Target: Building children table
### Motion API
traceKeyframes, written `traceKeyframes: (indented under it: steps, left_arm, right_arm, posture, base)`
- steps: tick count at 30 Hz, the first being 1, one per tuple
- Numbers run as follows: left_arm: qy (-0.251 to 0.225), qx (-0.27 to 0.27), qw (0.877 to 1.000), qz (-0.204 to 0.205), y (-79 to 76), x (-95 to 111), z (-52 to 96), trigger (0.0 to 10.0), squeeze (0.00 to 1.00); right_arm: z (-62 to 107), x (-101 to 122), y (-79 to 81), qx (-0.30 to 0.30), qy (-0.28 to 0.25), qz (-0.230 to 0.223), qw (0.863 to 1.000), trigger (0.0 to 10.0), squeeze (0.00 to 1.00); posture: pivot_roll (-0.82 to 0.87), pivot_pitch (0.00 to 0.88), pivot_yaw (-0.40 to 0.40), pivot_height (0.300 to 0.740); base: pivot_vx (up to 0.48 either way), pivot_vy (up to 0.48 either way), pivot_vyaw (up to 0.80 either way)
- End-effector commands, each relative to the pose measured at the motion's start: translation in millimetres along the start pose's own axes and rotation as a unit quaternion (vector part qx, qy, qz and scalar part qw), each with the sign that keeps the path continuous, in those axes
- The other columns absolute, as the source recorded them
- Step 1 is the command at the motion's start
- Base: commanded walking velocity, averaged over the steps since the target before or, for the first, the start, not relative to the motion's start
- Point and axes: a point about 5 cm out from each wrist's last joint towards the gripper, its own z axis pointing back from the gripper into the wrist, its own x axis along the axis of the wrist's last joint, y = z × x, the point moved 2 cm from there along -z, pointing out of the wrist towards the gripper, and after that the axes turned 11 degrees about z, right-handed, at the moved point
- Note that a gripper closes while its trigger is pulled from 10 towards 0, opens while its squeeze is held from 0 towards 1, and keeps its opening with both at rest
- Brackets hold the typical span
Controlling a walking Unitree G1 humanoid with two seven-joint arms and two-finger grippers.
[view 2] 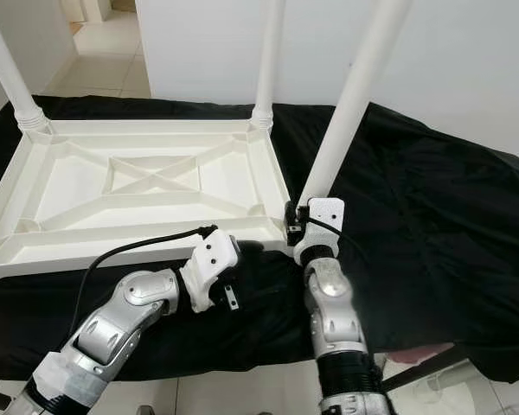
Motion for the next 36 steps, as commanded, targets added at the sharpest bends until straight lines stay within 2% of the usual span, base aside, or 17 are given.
traceKeyframes:
  steps: [1,2,6,15,16,17,18,22,25,26,27,31,36]
  left_arm:
    - [0.004,-0.007,1.000,-0.006,-1.7,0,-1.1,10.0,0.00]
    - [0.005,-0.009,1.000,-0.007,-1.4,0,-1.4,10.0,0.00]
    - [0.005,-0.010,1.000,-0.008,-0.8,0,-1.8,10.0,0.00]
    - [0.003,-0.020,1.000,-0.006,-4.8,0,-5.9,10.0,0.00]
    - [0.003,-0.020,1.000,-0.006,-4.8,0,-6.1,10.0,0.00]
    - [0.003,-0.020,1.000,-0.006,-4.8,0,-6.1,10.0,0.00]
    - [0.002,-0.020,1.000,-0.005,-4.9,0,-6.2,10.0,0.00]
    - [-0.012,-0.012,1.000,-0.008,-4.3,3,-6.8,10.0,0.00]
    - [-0.027,0.001,1.000,0.003,-0.9,7,-6.7,10.0,0.00]
    - [-0.029,0.005,1.000,0.004,0.8,8,-5.7,10.0,0.00]
    - [-0.031,0.009,0.999,0.005,2.3,8,-4.6,10.0,0.00]
    - [-0.035,0.015,0.999,0.010,4.2,9,-0.3,10.0,0.00]
    - [-0.073,0.031,0.996,0.035,6.7,16,11.4,10.0,0.00]
  right_arm:
    - [4.4,-9,-8.7,-0.069,0.038,0.010,0.997,10.0,0.00]
    - [5.9,-10,-6.0,-0.095,0.052,0.014,0.994,10.0,0.00]
    - [7.8,-10,-3.2,-0.123,0.066,0.014,0.990,10.0,0.00]
    - [6.3,-6,1.1,-0.092,0.048,0.000,0.995,10.0,0.00]
    - [6.3,-5,0.7,-0.084,0.041,-0.009,0.996,10.0,0.40]
    - [6.3,-5,0.7,-0.084,0.041,-0.009,0.996,10.0,0.40]
    - [7.3,1,3.2,-0.071,0.024,-0.023,0.997,10.0,1.00]
    - [10.5,5,7.4,-0.041,0.013,-0.035,0.998,10.0,1.00]
    - [12.9,2,6.6,-0.029,0.017,-0.027,0.999,10.0,1.00]
    - [14.9,2,4.5,-0.027,0.014,-0.023,0.999,10.0,0.88]
    - [16.9,1,1.9,-0.027,0.012,-0.021,0.999,10.0,0.00]
    - [24.5,1,-5.6,-0.026,0.001,-0.019,0.999,10.0,0.00]
    - [44.3,2,-9.7,0.007,-0.033,-0.007,0.999,10.0,0.00]
  posture:
    - [-0.04,0.080,-0.063,0.740]
    - [-0.05,0.079,-0.062,0.740]
    - [-0.05,0.079,-0.062,0.740]
    - [-0.06,0.073,-0.060,0.740]
    - [-0.06,0.071,-0.062,0.740]
    - [-0.06,0.071,-0.062,0.740]
    - [-0.06,0.071,-0.062,0.740]
    - [-0.06,0.069,-0.065,0.740]
    - [-0.06,0.070,-0.066,0.740]
    - [-0.06,0.070,-0.066,0.740]
    - [-0.06,0.071,-0.070,0.740]
    - [-0.06,0.074,-0.072,0.740]
    - [-0.07,0.086,-0.067,0.740]
  base:
    - [0.000,0.000,0.00]
    - [0.000,0.000,0.00]
    - [0.000,0.000,0.00]
    - [0.000,0.000,0.00]
    - [0.000,0.000,0.00]
    - [0.000,0.000,0.00]
    - [0.000,0.000,0.00]
    - [0.000,0.000,0.00]
    - [0.000,0.000,0.00]
    - [0.000,0.000,0.00]
    - [0.000,0.000,0.00]
    - [0.000,0.000,0.00]
    - [0.000,0.000,0.00]
